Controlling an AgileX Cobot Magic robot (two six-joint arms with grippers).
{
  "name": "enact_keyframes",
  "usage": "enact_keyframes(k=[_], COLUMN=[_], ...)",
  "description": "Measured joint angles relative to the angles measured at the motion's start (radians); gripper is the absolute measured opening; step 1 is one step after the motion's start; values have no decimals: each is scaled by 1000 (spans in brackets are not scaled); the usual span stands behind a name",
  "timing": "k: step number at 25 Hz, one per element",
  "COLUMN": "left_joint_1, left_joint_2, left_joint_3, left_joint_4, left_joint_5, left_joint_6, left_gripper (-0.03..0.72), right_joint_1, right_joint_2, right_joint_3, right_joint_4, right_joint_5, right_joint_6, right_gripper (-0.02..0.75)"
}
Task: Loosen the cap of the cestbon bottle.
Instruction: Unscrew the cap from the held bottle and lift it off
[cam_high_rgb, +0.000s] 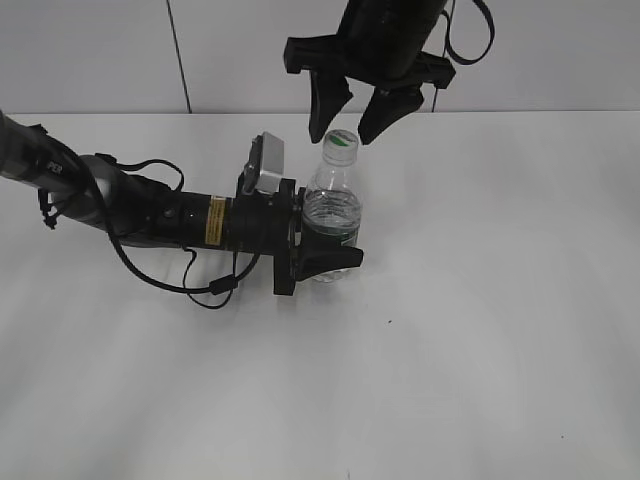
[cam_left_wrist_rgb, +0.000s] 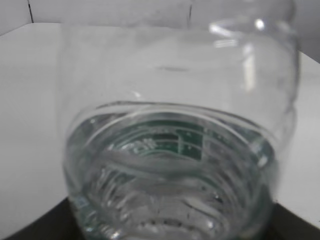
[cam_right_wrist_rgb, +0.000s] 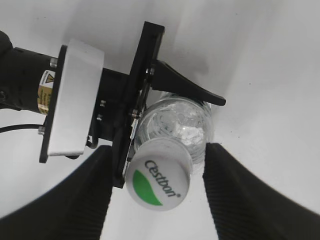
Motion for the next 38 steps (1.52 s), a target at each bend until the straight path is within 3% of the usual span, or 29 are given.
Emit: enact_keyframes(k=[19,38], left_joint_1=[0,20], left_joint_2=[0,0], left_joint_3=[0,0], left_joint_4=[0,0], left_joint_5=[3,3], left_joint_6=[0,0], left_gripper=[404,404], right_joint_1=[0,0], right_joint_2=[18,18], right_joint_3=[4,4], right_joint_4=[2,13], right_joint_5=[0,-1], right_joint_6=[-16,-16], right_gripper=[442,384])
